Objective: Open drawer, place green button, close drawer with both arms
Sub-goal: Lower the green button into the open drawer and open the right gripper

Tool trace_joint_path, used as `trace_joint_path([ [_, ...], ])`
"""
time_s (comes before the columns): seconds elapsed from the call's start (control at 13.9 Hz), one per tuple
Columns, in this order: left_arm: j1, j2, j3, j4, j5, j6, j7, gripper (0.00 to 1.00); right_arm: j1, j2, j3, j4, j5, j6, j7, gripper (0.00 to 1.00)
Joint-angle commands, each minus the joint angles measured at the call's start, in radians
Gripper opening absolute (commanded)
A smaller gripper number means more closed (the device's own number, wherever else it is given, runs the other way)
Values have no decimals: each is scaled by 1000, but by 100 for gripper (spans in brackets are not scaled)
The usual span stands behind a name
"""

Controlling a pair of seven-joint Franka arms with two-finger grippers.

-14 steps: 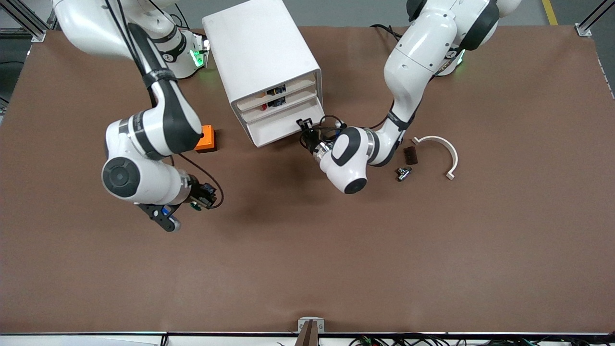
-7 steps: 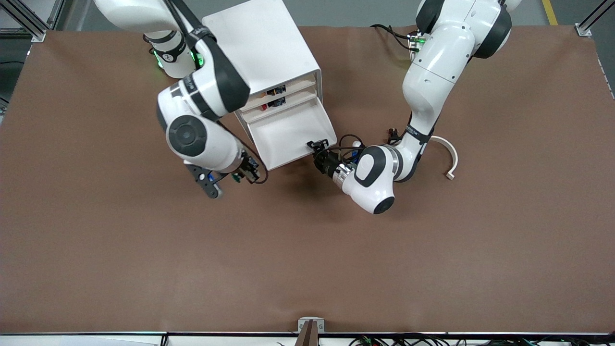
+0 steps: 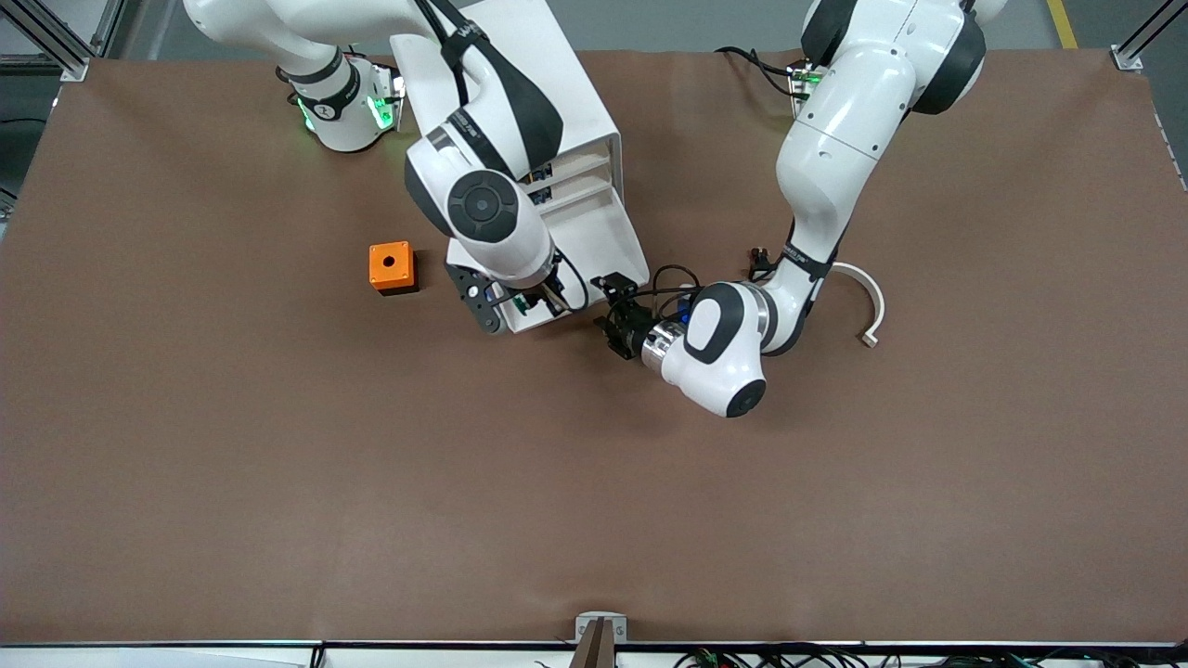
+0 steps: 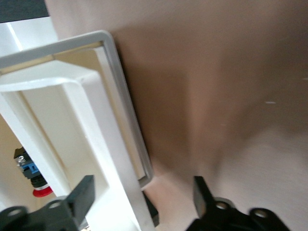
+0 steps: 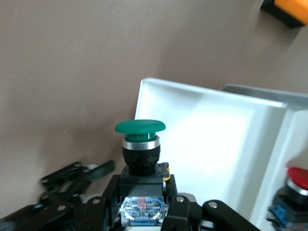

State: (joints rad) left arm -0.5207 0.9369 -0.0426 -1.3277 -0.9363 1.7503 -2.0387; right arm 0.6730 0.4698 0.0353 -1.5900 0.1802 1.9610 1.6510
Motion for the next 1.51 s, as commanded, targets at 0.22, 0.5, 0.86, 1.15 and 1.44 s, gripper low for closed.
trace_joint_path([
  [0.22,-1,-73,56,62,239,-2,72,100,69,-22,-14,-133,-33,160,124,3],
  [0.5,39,-135,49,61,430,-26,156,100,80,10,-12,-134,-71,214,193,23],
  [0.86,27,-216,47,61,603,-86,428,100,111,26,-12,-133,-71,211,201,68],
  [1.15,16,-213,47,59,635,-106,637,100,70,13,-18,-105,-71,199,185,100],
  [1.44,14,-195,46,53,645,-57,1007,100,-103,-34,-17,-42,-71,49,-141,100],
])
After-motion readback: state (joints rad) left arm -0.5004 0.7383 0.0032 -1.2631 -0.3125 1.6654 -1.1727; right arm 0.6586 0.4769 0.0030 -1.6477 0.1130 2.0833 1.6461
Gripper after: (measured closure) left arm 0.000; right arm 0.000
